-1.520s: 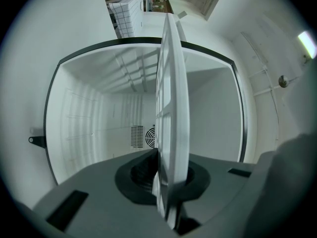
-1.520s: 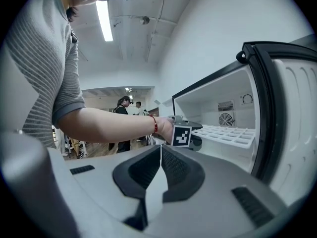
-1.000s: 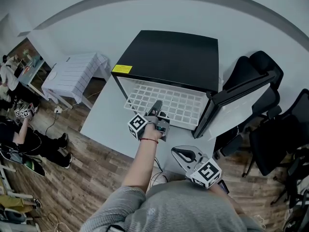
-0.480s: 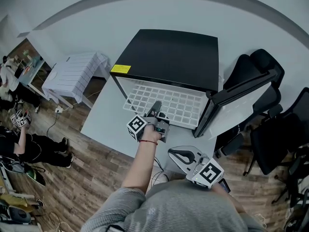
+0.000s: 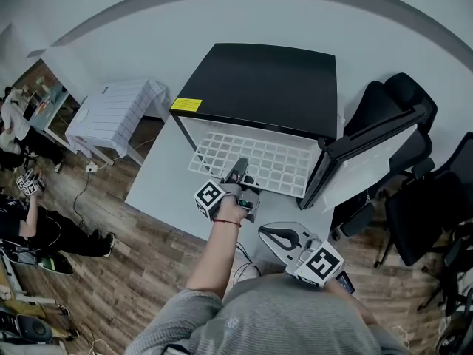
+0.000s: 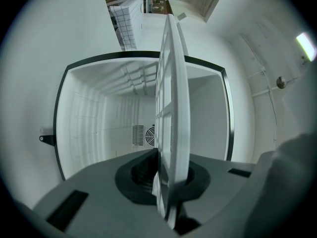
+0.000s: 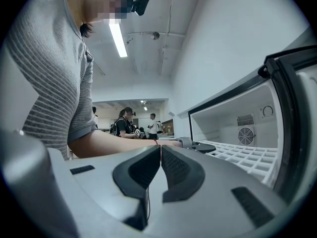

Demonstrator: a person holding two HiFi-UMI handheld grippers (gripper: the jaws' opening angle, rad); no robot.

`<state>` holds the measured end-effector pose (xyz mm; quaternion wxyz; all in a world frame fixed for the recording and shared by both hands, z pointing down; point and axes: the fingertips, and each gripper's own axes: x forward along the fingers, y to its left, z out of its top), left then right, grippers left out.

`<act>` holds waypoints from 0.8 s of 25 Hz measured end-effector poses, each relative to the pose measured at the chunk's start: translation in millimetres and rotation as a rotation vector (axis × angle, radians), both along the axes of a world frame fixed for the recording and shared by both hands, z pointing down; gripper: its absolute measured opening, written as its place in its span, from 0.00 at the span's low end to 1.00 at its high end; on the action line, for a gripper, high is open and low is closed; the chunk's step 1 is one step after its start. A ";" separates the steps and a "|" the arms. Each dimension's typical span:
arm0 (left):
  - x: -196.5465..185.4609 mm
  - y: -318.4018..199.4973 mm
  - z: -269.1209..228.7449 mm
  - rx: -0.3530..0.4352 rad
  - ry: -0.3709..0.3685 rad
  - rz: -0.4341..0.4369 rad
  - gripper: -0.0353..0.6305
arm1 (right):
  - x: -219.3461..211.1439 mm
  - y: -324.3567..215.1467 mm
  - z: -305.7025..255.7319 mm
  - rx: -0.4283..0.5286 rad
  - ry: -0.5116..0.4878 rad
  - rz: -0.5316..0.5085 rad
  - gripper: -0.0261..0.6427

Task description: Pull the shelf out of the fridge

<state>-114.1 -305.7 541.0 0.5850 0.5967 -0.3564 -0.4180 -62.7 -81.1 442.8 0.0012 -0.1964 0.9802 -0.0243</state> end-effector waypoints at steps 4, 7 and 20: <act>-1.5 5.2 0.1 -0.003 0.000 -0.002 0.11 | -0.9 0.0 -0.1 0.004 -0.001 0.002 0.06; -3.0 8.4 -0.3 -0.002 -0.003 -0.001 0.11 | -3.4 0.4 0.0 -0.002 -0.001 0.004 0.06; -7.1 24.7 0.8 -0.007 0.001 0.009 0.11 | -8.8 1.9 2.7 0.001 0.009 -0.001 0.06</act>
